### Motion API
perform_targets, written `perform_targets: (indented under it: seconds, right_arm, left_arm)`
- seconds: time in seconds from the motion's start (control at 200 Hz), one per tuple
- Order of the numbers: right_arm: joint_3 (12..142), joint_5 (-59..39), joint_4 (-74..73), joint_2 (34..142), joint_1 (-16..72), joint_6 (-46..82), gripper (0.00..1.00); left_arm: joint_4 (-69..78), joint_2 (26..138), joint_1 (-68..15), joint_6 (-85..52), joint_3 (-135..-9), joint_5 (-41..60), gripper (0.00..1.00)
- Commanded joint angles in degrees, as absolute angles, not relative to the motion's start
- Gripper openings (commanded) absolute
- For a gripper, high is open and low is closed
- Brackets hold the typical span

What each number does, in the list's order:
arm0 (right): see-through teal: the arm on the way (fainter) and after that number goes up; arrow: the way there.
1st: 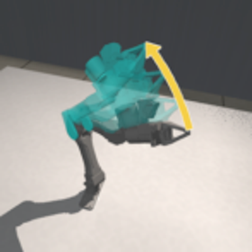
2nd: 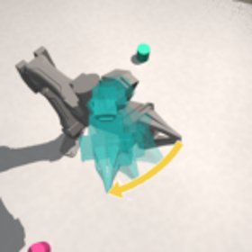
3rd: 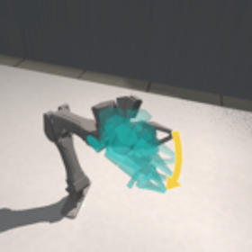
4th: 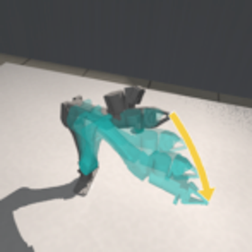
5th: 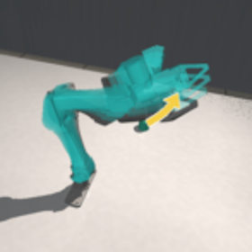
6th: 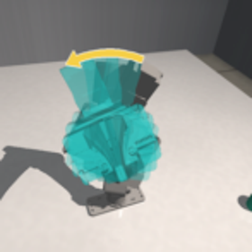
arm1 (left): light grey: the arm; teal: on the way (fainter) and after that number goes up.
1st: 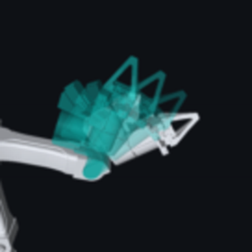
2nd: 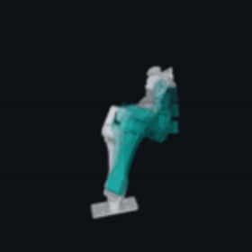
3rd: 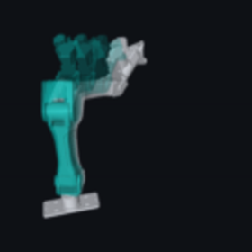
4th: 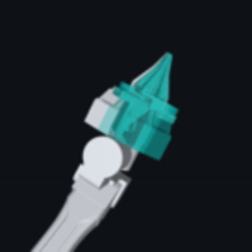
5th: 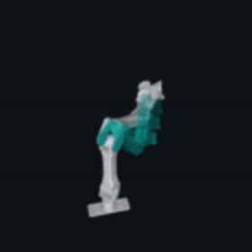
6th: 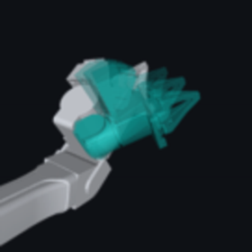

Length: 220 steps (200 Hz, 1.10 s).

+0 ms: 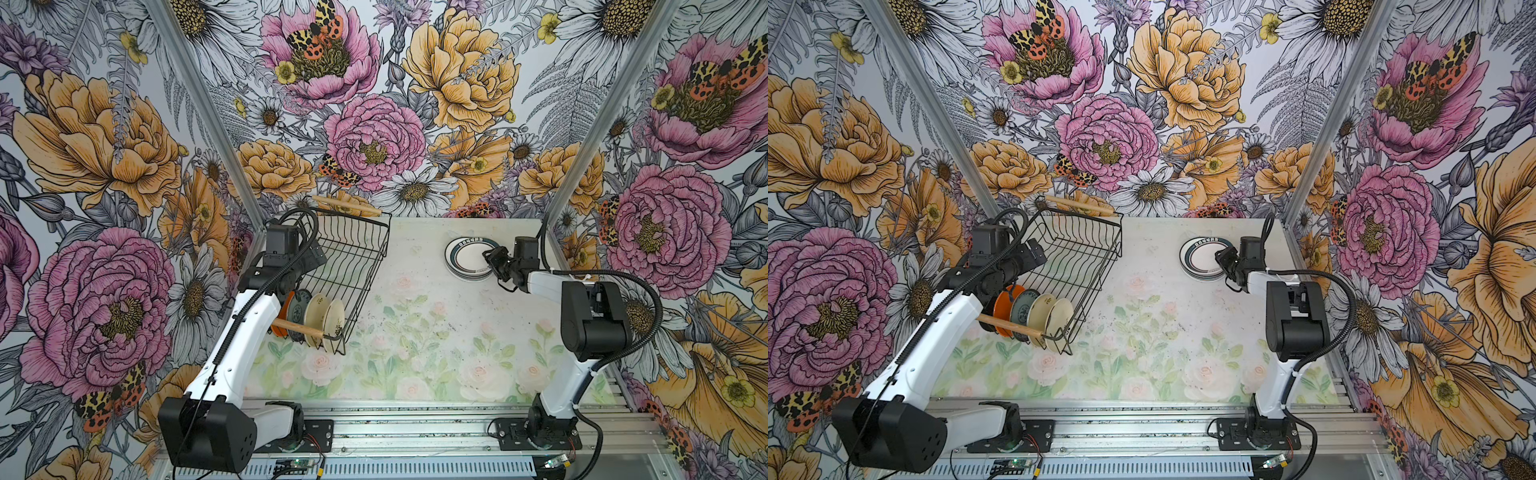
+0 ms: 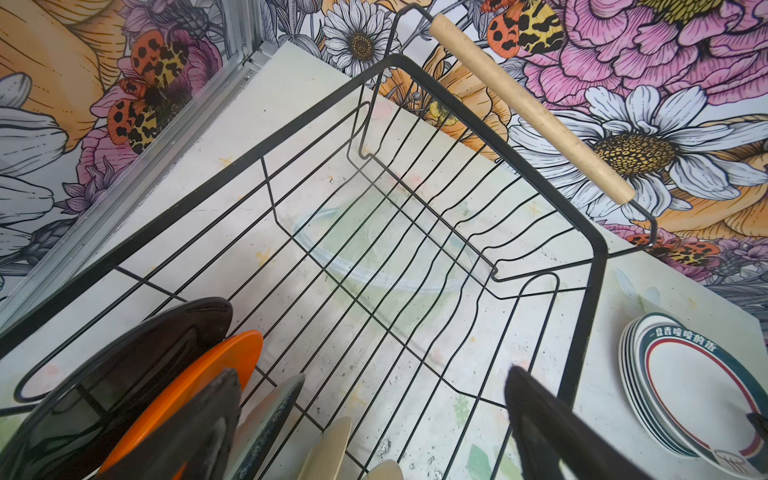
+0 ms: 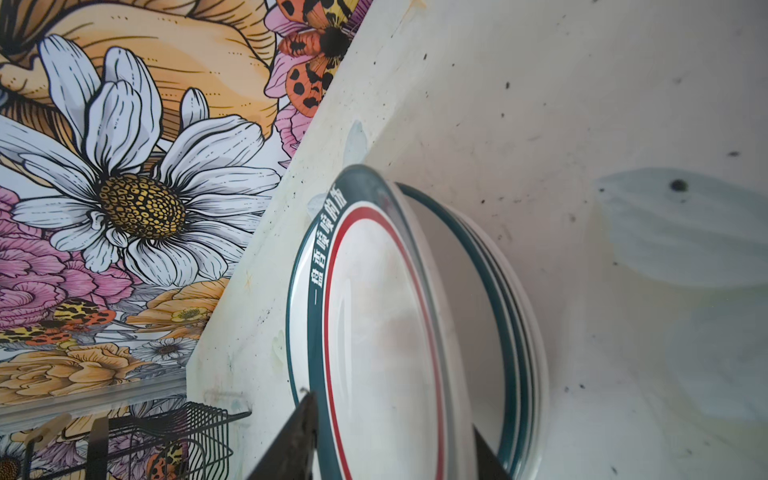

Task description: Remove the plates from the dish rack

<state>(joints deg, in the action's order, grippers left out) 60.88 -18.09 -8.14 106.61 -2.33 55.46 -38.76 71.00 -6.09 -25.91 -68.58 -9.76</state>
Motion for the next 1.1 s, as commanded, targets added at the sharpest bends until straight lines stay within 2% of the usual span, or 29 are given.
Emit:
perform_targets:
  seconds: [0.0,0.425,1.096]
  right_arm:
    - [61.7,-17.6,-6.7,106.6,-2.5,53.7,0.52]
    - [66.6,-11.0,7.1,105.6,-1.2,46.0,0.56]
    - [72.8,-8.4,15.0,109.0,1.3,42.0,0.59]
  left_arm:
    - [-38.5,71.4,-5.4,-25.3,-69.4,-8.2,0.99]
    - [-38.4,71.6,-5.5,-25.7,-69.3,-7.3,0.99]
    - [-38.5,70.9,-5.5,-25.7,-68.7,-6.9,0.99]
